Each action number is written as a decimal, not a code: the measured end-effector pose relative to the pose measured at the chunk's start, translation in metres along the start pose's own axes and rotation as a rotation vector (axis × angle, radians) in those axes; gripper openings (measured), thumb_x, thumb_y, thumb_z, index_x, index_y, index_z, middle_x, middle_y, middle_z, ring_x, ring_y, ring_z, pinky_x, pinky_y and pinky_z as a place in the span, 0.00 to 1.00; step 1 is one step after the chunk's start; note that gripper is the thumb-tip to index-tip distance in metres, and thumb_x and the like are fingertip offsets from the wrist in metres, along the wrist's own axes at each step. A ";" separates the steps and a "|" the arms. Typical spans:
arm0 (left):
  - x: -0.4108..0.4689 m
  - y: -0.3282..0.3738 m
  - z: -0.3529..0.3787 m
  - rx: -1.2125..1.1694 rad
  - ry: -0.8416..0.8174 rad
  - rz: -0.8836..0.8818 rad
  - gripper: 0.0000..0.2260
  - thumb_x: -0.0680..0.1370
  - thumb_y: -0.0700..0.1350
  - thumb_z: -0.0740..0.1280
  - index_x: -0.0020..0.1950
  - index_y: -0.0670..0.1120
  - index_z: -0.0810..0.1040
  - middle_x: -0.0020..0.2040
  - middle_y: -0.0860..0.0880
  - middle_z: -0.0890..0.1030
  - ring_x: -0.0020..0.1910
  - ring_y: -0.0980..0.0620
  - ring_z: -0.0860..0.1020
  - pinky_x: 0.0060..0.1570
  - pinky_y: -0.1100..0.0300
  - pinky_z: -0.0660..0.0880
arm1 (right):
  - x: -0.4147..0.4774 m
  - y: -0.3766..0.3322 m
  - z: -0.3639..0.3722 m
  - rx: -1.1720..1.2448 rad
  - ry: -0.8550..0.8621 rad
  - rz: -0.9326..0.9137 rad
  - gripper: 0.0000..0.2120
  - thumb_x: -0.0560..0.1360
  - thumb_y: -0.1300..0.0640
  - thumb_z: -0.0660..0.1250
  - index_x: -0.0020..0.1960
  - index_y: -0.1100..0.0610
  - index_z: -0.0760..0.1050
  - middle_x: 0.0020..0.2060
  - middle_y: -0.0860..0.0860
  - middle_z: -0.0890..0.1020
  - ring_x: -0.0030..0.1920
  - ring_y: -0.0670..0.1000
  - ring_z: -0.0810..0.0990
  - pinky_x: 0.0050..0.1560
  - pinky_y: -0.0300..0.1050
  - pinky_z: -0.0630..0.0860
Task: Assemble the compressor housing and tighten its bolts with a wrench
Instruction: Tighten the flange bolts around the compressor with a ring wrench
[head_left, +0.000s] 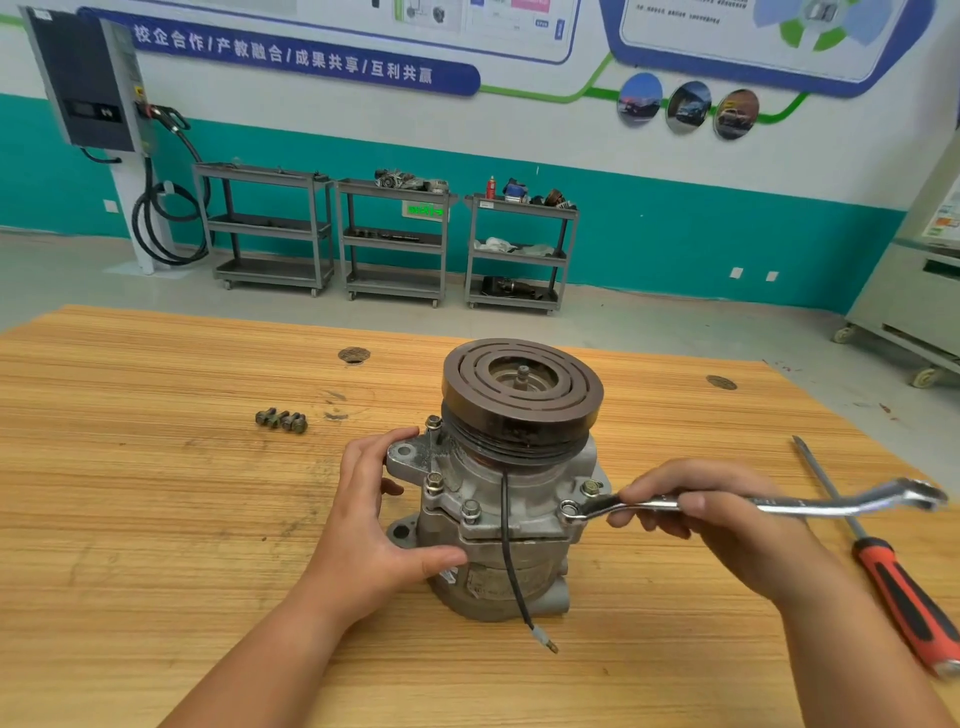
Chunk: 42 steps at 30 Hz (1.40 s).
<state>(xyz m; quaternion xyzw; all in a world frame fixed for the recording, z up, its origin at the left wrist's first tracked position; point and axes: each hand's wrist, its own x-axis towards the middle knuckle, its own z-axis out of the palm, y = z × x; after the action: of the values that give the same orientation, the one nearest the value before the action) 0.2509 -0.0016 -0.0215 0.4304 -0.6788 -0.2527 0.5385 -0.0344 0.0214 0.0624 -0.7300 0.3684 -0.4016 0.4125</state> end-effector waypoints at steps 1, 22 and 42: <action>0.000 0.000 0.000 -0.002 0.001 0.001 0.40 0.50 0.64 0.76 0.59 0.78 0.63 0.59 0.68 0.65 0.56 0.65 0.71 0.53 0.73 0.68 | -0.004 0.003 0.005 0.005 0.038 -0.006 0.20 0.68 0.63 0.56 0.47 0.49 0.84 0.39 0.56 0.85 0.38 0.48 0.78 0.33 0.38 0.70; -0.001 -0.004 0.000 0.015 0.000 -0.016 0.42 0.49 0.68 0.76 0.60 0.77 0.63 0.59 0.67 0.64 0.54 0.64 0.71 0.51 0.68 0.69 | -0.057 -0.031 0.078 0.080 0.639 -0.241 0.13 0.70 0.46 0.65 0.52 0.46 0.82 0.37 0.52 0.85 0.30 0.47 0.79 0.28 0.29 0.69; 0.000 -0.001 0.000 -0.001 -0.006 -0.010 0.41 0.51 0.64 0.77 0.60 0.77 0.63 0.59 0.67 0.65 0.54 0.62 0.71 0.51 0.67 0.71 | 0.067 0.041 -0.017 0.642 -0.536 0.003 0.13 0.69 0.55 0.63 0.46 0.60 0.83 0.33 0.52 0.83 0.29 0.44 0.70 0.30 0.39 0.63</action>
<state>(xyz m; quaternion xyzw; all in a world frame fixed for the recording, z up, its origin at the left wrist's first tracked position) 0.2517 -0.0018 -0.0225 0.4328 -0.6782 -0.2570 0.5355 -0.0311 -0.0579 0.0503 -0.6424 0.1050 -0.2911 0.7011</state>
